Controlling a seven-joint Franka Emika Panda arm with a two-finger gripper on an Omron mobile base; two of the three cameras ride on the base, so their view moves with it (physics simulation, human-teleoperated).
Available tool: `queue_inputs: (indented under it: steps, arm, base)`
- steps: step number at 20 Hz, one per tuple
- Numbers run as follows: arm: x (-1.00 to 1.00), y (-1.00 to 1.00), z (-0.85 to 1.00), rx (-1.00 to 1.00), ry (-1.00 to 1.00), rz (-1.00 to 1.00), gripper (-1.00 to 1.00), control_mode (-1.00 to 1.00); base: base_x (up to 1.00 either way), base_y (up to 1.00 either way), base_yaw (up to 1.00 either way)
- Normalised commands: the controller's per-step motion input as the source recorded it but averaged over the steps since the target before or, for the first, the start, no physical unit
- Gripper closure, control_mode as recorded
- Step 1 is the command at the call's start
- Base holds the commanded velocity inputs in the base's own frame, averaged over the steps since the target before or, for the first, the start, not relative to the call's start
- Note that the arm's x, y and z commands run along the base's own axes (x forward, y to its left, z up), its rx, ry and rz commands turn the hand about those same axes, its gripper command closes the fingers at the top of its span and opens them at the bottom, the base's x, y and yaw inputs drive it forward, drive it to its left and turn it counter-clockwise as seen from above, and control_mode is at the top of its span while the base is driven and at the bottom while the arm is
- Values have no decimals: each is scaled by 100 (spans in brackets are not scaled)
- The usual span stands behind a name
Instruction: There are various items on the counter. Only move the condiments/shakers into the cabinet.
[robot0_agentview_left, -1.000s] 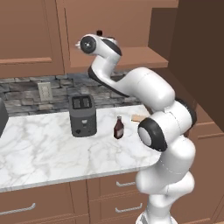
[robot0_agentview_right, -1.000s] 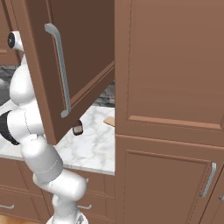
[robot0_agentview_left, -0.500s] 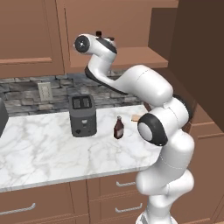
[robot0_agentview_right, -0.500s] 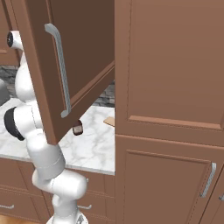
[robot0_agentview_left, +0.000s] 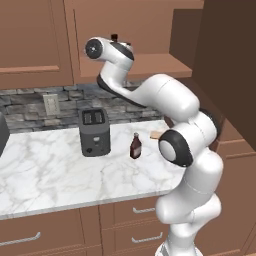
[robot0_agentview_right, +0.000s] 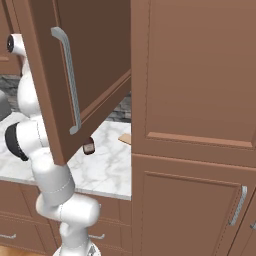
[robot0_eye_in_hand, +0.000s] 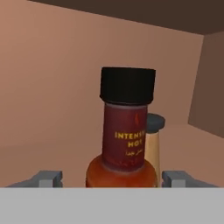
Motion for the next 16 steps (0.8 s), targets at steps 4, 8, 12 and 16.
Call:
queue_inputs:
  steps: [4, 8, 12, 16]
  arm:
    - [-70, 0, 0, 0, -4, 0, -100, -100]
    - [-100, 0, -8, 0, -12, 0, -100, -100]
    - [-100, 0, -24, 0, -15, -6, -100, -100]
    - [-100, -13, -41, 0, -12, -14, -100, -100]
  base:
    - [0, 0, 0]
    - [0, 0, 0]
    - [0, 0, 0]
    - [0, 0, 0]
